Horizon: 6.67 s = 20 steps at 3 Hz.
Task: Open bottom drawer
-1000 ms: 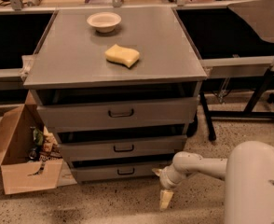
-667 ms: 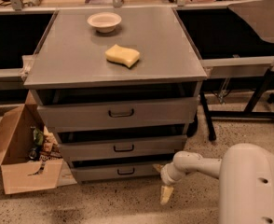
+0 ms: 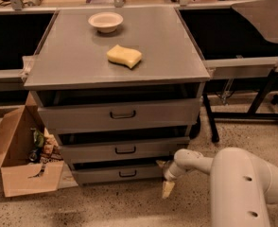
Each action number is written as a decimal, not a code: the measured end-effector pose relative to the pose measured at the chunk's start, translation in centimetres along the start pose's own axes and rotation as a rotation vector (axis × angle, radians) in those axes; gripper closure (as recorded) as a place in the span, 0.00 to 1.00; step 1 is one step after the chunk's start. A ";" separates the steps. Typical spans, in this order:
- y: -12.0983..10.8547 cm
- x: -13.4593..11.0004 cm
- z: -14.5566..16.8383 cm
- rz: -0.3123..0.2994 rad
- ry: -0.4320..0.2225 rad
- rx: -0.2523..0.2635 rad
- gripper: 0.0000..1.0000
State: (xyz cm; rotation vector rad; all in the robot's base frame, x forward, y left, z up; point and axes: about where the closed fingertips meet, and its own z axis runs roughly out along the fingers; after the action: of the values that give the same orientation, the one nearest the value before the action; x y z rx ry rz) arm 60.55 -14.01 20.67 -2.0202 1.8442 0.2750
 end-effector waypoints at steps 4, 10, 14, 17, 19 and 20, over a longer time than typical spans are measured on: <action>1.2 -1.2 4.8 0.073 -0.013 -0.008 0.57; 1.0 -1.8 3.0 0.074 -0.013 -0.009 0.28; 3.3 -1.9 4.5 0.077 -0.024 -0.107 0.00; 12.7 -4.2 2.5 0.074 0.035 -0.218 0.50; 17.9 -4.7 2.0 0.125 -0.004 -0.265 1.00; 18.1 -4.7 2.0 0.125 -0.004 -0.267 0.00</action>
Offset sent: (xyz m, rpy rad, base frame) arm 0.0094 0.0260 -0.0540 0.0038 0.0230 -0.0913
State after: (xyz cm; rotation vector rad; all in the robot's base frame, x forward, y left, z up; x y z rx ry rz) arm 42.42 -9.92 17.97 -2.0720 2.0263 0.5889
